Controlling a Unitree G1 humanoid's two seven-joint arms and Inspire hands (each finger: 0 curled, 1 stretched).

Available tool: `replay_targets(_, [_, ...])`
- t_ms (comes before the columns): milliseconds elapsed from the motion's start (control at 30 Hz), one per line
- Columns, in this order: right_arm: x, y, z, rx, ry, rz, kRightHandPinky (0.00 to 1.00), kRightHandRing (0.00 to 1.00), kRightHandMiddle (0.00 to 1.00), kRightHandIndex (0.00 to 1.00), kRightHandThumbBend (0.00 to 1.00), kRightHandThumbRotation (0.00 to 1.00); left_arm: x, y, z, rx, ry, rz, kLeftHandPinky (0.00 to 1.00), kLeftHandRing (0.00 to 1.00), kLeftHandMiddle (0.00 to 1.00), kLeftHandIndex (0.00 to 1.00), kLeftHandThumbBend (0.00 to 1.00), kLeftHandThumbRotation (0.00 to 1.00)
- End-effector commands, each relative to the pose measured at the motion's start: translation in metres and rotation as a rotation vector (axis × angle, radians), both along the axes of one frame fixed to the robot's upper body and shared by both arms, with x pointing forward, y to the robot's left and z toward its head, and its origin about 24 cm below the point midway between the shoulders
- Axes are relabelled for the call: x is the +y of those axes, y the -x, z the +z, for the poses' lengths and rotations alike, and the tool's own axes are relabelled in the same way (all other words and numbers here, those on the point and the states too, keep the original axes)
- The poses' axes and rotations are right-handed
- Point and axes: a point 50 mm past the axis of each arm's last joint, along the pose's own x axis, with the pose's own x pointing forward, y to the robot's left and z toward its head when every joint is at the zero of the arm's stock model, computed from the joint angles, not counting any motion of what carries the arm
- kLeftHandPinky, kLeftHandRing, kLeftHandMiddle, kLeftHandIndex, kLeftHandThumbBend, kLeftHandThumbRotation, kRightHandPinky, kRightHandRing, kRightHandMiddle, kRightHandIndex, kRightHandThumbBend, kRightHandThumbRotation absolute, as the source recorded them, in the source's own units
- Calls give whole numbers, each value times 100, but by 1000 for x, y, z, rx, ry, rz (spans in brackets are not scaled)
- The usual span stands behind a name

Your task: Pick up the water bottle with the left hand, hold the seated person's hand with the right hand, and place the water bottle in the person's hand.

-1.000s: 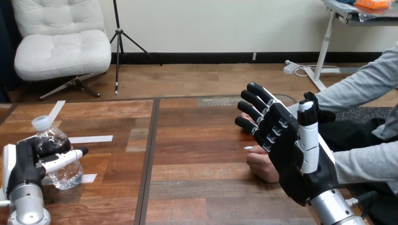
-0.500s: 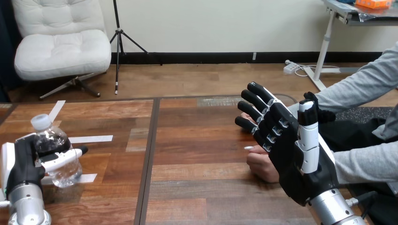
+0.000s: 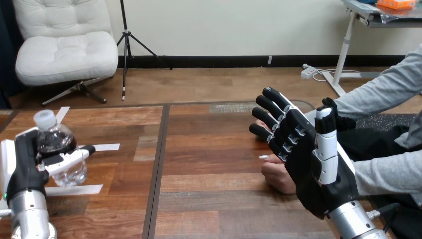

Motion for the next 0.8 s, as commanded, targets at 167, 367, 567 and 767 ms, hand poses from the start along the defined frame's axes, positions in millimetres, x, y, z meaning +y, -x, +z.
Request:
replay_targets(167, [-4, -14, 13, -70, 42, 25, 92, 96, 95, 93, 77, 100, -8, -16, 30, -157, -79, -77, 40, 42, 44, 44, 85, 0])
replay_targets(367, [-7, -17, 12, -71, 56, 33, 93, 97, 96, 93, 75, 100, -13, -16, 34, -193, -99, -105, 39, 41, 44, 44, 85, 0])
replay_targets(567, [-9, -21, 11, -69, 61, 35, 95, 99, 97, 94, 72, 100, -17, -15, 39, -231, -108, -136, 38, 40, 43, 43, 85, 0])
replay_targets(767, [-10, -25, 10, -79, 99, 29, 97, 98, 96, 93, 73, 100, -23, -15, 45, -262, -113, -161, 36, 39, 42, 43, 85, 0])
